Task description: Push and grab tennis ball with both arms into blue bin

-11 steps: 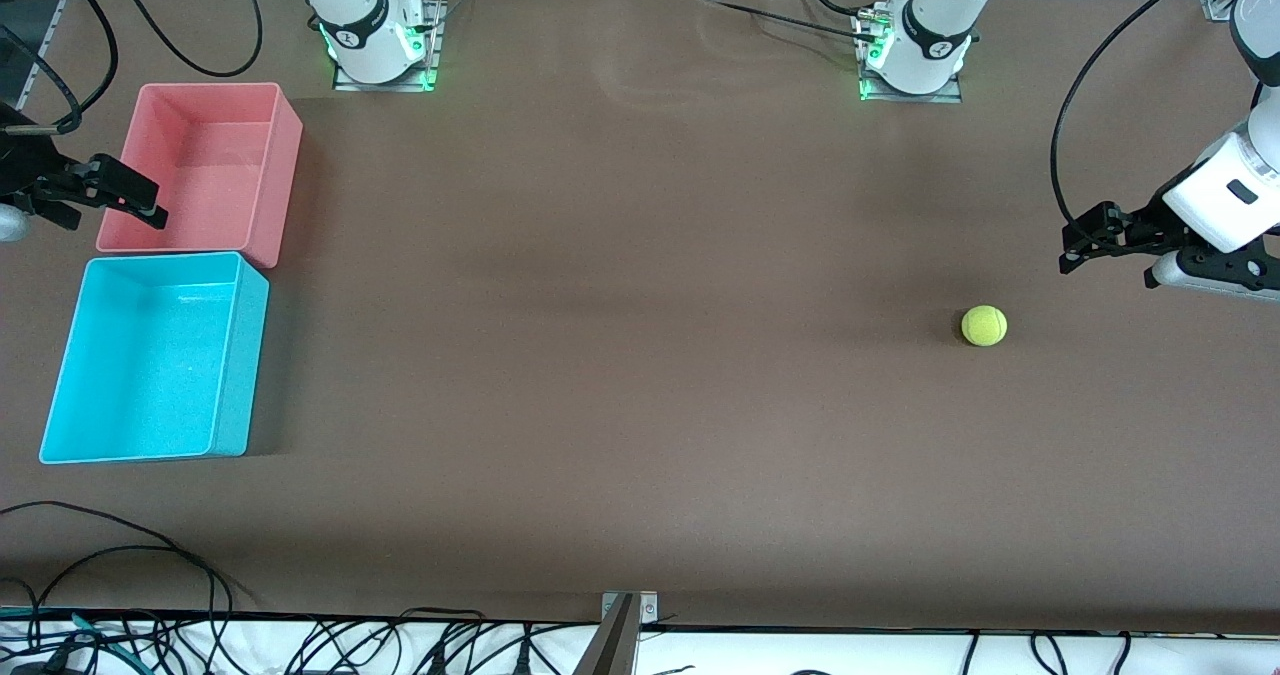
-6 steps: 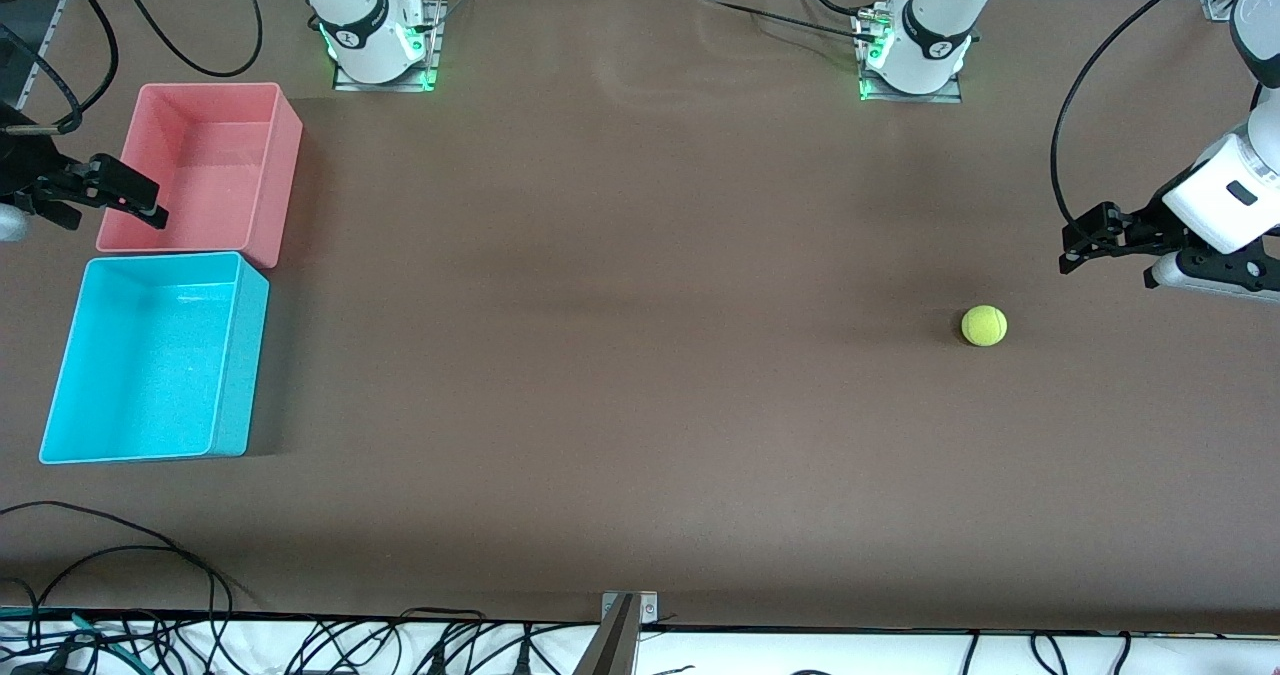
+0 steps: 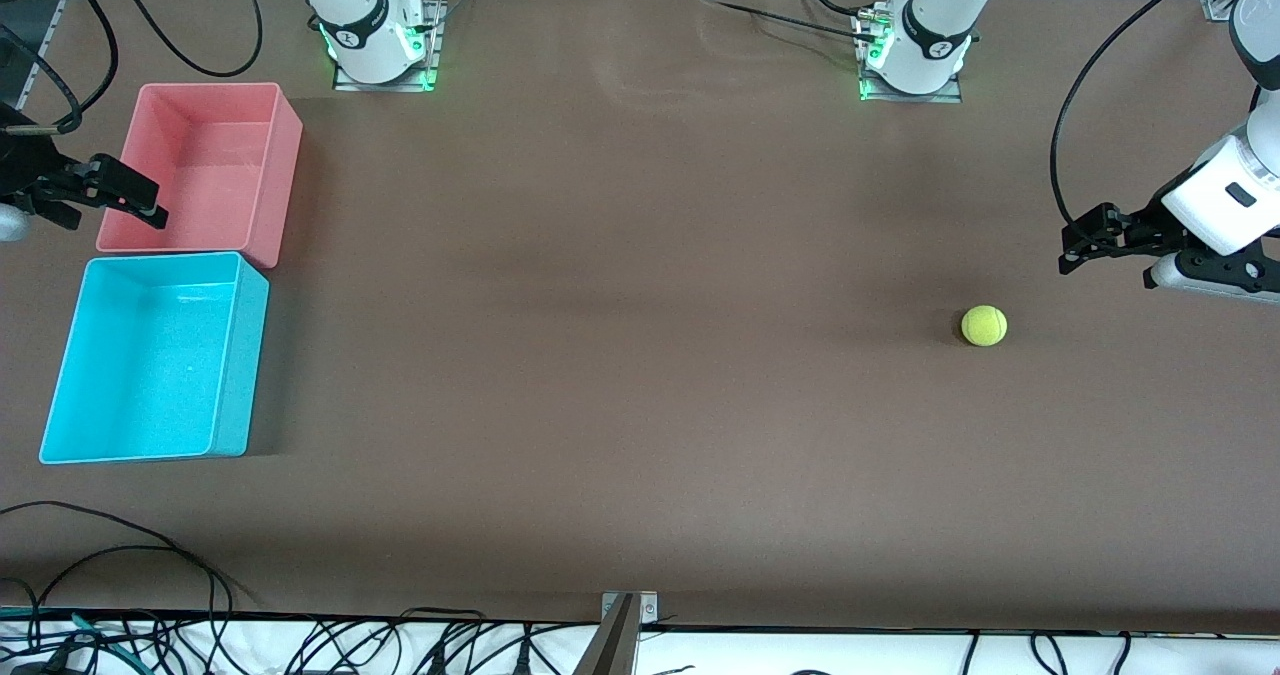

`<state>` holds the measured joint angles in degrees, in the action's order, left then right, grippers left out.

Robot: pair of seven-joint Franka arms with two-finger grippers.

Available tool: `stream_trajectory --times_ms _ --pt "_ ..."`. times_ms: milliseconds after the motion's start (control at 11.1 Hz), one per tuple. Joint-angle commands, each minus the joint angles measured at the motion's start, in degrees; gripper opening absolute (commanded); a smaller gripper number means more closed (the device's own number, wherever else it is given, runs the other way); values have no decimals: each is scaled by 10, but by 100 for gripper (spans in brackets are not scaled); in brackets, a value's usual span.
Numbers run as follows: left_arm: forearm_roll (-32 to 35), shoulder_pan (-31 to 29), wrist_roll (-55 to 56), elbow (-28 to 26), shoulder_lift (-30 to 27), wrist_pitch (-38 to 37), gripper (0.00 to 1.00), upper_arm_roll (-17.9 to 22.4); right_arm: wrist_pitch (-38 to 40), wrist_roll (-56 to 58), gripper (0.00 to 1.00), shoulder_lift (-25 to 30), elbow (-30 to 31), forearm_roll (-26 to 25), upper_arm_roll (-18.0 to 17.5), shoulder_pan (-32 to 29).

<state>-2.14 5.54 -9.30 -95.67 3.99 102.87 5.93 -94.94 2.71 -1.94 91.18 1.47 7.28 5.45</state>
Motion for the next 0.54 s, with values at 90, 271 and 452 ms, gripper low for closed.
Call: stream_trajectory --times_ms 90,271,452 --pt "3 -9 -7 1 -2 -7 100 -2 13 3 100 -3 -15 -3 1 0" --pt "3 -10 -8 1 -2 -6 100 -2 13 4 100 -3 -15 -3 1 0" --pt "3 -10 -9 1 -2 -7 100 -2 13 3 100 -3 -15 -3 1 0"
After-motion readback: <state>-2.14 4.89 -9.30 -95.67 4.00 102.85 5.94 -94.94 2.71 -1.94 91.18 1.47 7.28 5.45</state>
